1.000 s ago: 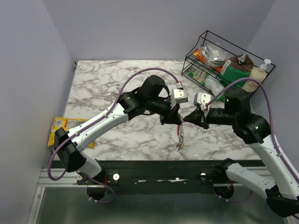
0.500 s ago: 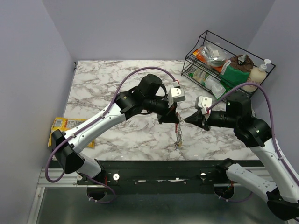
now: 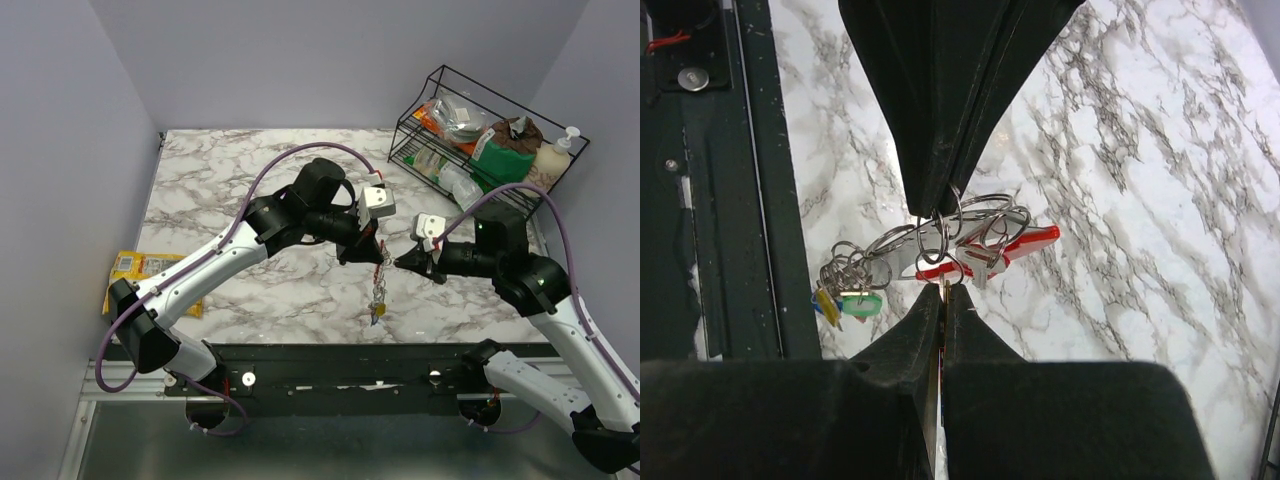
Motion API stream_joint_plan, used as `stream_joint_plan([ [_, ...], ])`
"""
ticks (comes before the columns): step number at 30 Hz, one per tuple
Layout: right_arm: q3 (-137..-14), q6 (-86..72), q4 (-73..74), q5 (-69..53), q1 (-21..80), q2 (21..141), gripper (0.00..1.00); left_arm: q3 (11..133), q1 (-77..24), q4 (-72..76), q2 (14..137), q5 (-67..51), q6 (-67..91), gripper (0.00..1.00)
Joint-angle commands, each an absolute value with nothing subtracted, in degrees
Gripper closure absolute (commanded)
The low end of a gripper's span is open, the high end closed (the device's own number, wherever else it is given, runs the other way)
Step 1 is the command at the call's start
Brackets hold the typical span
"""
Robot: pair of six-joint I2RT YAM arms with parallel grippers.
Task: Remove the keys from the keyring
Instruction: Remove the key from the keyring.
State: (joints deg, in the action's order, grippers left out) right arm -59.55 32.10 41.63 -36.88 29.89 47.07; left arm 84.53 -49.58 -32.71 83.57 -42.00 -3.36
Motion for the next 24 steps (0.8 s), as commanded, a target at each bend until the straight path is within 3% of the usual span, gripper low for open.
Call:
stream_joint_plan([
  [1, -57.9, 33.3, 41.8, -35.3, 29.5, 46.4, 0.99, 85.0, -49.3, -30.9, 81.6, -43.3, -2.9, 1.00],
  [24, -57.4, 36.6, 45.8, -40.2, 29.5, 48.4, 0.99, 84.2, -48.1, -29.9, 80.6, -43.7, -1.8, 1.00],
])
